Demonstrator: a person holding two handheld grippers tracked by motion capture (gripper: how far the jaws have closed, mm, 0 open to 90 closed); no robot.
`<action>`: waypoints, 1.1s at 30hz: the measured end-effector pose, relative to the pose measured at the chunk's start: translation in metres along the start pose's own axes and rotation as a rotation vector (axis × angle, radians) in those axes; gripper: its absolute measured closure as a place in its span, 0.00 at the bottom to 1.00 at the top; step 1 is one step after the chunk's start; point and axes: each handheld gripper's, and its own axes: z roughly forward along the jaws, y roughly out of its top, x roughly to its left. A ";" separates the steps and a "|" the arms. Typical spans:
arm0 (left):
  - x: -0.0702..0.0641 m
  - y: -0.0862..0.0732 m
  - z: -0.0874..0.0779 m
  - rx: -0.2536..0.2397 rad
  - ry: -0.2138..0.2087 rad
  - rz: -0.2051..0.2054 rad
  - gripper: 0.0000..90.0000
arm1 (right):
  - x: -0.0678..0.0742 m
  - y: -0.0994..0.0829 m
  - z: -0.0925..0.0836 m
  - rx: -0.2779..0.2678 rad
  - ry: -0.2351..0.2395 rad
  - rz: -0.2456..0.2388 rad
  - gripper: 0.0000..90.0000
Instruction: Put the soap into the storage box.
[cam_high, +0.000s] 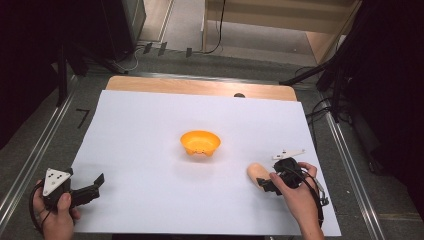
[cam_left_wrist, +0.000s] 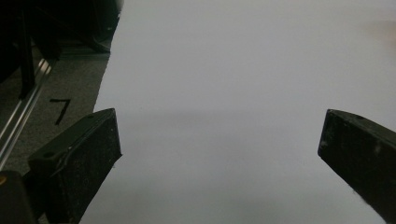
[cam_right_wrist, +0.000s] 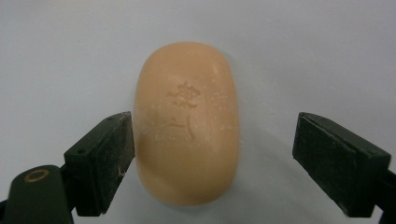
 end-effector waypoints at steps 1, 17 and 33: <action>0.000 0.000 0.000 0.000 0.000 0.000 0.00 | 0.002 0.001 0.001 0.003 -0.007 -0.001 0.15; 0.000 0.000 0.000 0.002 0.002 0.002 0.00 | 0.015 0.009 0.019 0.065 -0.006 0.000 0.36; -0.001 0.000 0.000 -0.001 0.002 0.004 0.00 | 0.014 0.010 0.022 0.095 -0.019 -0.008 0.37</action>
